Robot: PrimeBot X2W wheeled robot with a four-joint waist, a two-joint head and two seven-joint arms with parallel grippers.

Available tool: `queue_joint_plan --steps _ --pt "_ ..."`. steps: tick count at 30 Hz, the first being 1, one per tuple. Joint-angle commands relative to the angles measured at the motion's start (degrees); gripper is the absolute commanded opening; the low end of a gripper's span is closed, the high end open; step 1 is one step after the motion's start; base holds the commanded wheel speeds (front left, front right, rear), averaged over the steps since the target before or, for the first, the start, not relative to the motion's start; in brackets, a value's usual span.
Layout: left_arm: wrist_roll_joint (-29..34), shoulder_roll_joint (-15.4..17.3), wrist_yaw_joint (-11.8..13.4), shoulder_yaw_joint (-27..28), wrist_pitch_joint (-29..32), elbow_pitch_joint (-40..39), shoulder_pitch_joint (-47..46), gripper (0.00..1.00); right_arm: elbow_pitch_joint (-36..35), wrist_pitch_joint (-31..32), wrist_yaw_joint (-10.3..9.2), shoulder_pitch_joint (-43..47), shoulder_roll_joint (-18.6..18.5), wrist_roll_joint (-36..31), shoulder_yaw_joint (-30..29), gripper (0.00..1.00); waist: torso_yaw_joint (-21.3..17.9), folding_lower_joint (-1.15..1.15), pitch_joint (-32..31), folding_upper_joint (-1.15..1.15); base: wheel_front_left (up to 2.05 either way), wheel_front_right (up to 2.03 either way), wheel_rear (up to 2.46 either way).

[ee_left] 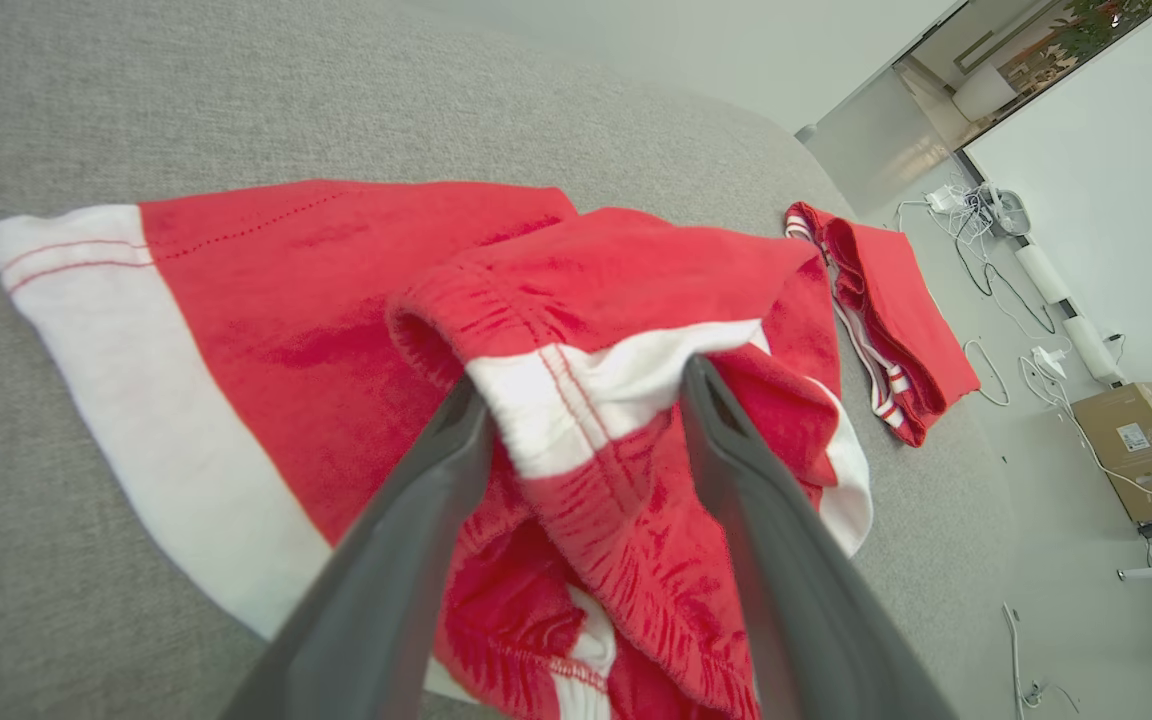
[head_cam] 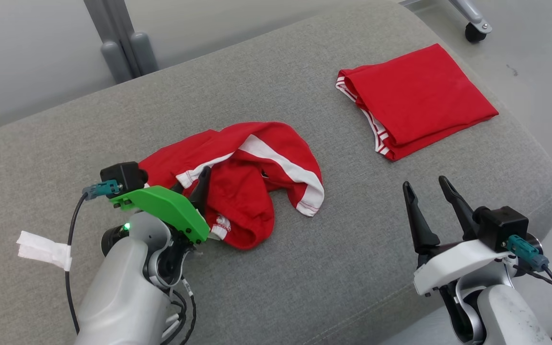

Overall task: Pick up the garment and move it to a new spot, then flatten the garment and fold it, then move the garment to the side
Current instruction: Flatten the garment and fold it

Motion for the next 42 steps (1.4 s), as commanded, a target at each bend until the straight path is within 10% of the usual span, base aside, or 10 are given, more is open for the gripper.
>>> queue_joint_plan --steps 1,28,42 --pt "0.1 0.3 -0.5 -0.1 -0.8 -0.3 -1.1 0.00 0.1 -0.4 -0.09 -0.5 0.0 0.0 -0.1 1.00 0.2 0.00 -0.1 0.00 0.00 0.00 0.00" --pt "-0.5 0.4 -3.9 -7.9 -9.3 -10.6 -28.0 0.00 1.7 -1.9 -0.09 -0.9 0.7 0.3 -0.2 1.00 0.8 0.00 1.3 0.00 0.00 0.00 0.00" --pt "-3.3 5.7 2.0 -9.9 -10.8 -8.4 -5.8 0.00 0.5 -0.6 -0.09 -0.1 0.4 -0.2 -0.2 1.00 12.5 0.00 0.8 0.00 0.00 0.00 0.00"
